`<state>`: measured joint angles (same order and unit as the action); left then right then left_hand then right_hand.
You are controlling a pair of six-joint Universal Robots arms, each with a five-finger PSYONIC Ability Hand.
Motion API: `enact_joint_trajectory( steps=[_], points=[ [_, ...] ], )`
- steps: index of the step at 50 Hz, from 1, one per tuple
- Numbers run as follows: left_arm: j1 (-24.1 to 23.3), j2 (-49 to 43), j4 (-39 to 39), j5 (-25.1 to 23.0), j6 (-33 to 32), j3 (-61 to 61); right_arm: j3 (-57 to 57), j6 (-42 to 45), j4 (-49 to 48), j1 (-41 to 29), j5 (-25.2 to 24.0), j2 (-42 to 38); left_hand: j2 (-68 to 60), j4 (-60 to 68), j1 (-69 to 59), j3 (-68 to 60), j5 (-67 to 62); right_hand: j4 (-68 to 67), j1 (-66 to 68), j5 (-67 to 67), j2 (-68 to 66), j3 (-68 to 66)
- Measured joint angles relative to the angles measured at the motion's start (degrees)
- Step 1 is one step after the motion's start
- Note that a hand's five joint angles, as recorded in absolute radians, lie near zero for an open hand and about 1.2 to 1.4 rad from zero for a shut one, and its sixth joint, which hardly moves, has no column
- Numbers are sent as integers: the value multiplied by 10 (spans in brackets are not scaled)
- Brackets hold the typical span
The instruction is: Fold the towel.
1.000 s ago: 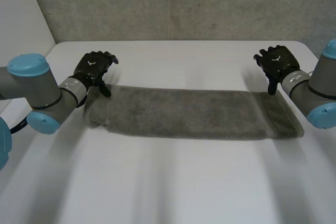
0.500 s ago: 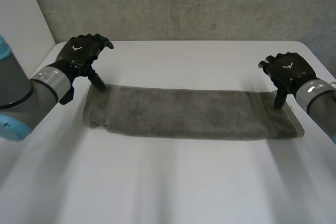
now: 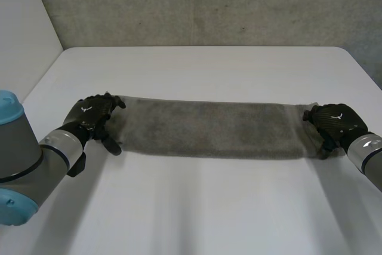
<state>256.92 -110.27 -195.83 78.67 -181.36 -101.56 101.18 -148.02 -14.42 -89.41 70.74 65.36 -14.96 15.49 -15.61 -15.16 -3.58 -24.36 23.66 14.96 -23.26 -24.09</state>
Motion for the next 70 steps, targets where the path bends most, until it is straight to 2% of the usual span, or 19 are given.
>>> enact_joint_trajectory(
  steps=[16, 22, 26, 28, 31, 41, 50, 55, 59, 66, 70],
  points=[
    [3, 6, -75, 0, 16, -40, -17, 44, -29, 27, 0, -63, 0, 0, 0, 0, 0, -80, 88, 79, -90, -84],
    [3, 6, -77, 0, 16, -43, -20, 43, -28, 25, -1, -70, 0, 0, 0, 0, 0, -272, 284, 225, -288, -280],
    [6, 6, -76, 0, 16, -44, -23, 41, -28, 26, -3, -74, 0, 0, 0, 0, 0, -480, 445, 389, -493, -481],
    [7, 6, -76, 0, 16, -44, -25, 41, -29, 27, -5, -75, 0, 0, 0, 0, 0, -513, 480, 424, -526, -512],
    [9, 6, -76, 0, 16, -45, -29, 41, -28, 32, -17, -74, 0, 0, 0, 0, 0, -518, 501, 501, -528, -515],
    [11, 6, -76, 0, 16, -46, -54, 43, -27, 76, -43, -61, 0, 0, 0, 0, 0, -518, 506, 501, -528, -517],
    [11, 6, -76, 0, 16, -45, -156, 49, -5, 165, -37, -34, 1, 0, 2, 0, 0, -518, 512, 501, -528, -517],
    [11, 6, -76, 0, 16, -46, -216, 51, 35, 175, -35, -12, 1, 0, 3, 0, 0, -518, 514, 501, -528, -518],
    [11, 6, -76, 0, 16, -47, -250, 49, 72, 139, -35, 5, 1, 0, 3, 0, 0, -518, 515, 501, -528, -523],
    [10, 7, -76, 0, 16, -50, -277, 50, 104, -58, -22, 9, 1, -2, 3, 0, 0, -518, 516, 501, -528, -526],
    [10, 7, -77, 0, 16, -53, -292, 52, 105, -198, 6, -27, 1, -3, 3, 0, 0, -518, 516, 501, -528, -526]
  ],
)
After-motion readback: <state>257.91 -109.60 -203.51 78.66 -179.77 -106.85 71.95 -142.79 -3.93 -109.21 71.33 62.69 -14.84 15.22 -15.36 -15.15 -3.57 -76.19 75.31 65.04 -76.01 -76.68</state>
